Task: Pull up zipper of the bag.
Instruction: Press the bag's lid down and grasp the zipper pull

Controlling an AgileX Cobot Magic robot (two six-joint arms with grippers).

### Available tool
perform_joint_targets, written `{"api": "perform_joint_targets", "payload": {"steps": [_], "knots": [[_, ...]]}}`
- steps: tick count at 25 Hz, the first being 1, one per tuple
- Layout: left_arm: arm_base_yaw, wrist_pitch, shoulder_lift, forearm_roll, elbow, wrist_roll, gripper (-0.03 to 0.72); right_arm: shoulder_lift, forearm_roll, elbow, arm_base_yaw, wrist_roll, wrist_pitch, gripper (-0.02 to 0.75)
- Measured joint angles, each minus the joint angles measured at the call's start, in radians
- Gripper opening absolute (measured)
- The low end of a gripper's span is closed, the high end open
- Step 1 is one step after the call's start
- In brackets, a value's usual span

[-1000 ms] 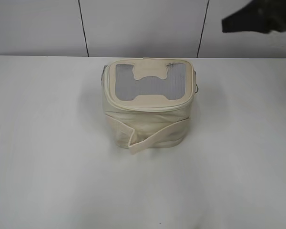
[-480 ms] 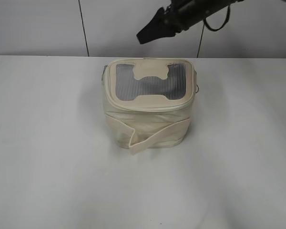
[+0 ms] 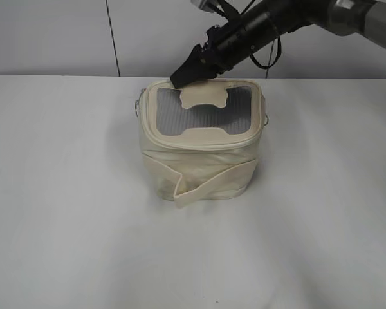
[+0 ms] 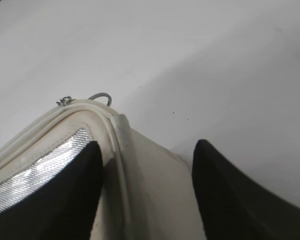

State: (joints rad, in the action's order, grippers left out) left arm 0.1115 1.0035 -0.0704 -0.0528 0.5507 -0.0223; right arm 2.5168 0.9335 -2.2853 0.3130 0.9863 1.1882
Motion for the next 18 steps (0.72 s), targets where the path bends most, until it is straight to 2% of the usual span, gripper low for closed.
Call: {"api": "perform_joint_targets", "payload": {"steps": [2,4,6,7,12,15,18], "knots": [[0.000,-0.071,-0.024,-0.004,0.008,0.000,0.241,0.000,-0.004,0.000,0.003,-0.001,0.006,0.349],[0.000,-0.145,-0.079,-0.029,0.009,-0.009,0.241,0.000,-0.006,-0.001,0.005,-0.002,0.015,0.203],[0.000,-0.229,-0.152,-0.099,0.009,-0.075,0.244,0.000,-0.009,-0.002,0.007,0.001,0.024,0.074],[0.000,-0.277,-0.198,-0.137,0.009,-0.119,0.244,0.000,-0.010,-0.002,0.008,0.002,0.026,0.047],[0.000,-0.495,-0.452,-0.387,0.009,-0.391,0.273,0.000,-0.011,-0.002,0.009,0.002,0.028,0.044],[0.000,-0.580,-0.611,-0.597,0.012,-0.595,0.331,0.000,-0.010,-0.002,0.009,-0.003,0.028,0.044],[0.000,-0.581,-0.794,-0.826,0.042,-0.819,0.356,0.000,-0.009,-0.002,0.009,-0.008,0.028,0.044]]}}
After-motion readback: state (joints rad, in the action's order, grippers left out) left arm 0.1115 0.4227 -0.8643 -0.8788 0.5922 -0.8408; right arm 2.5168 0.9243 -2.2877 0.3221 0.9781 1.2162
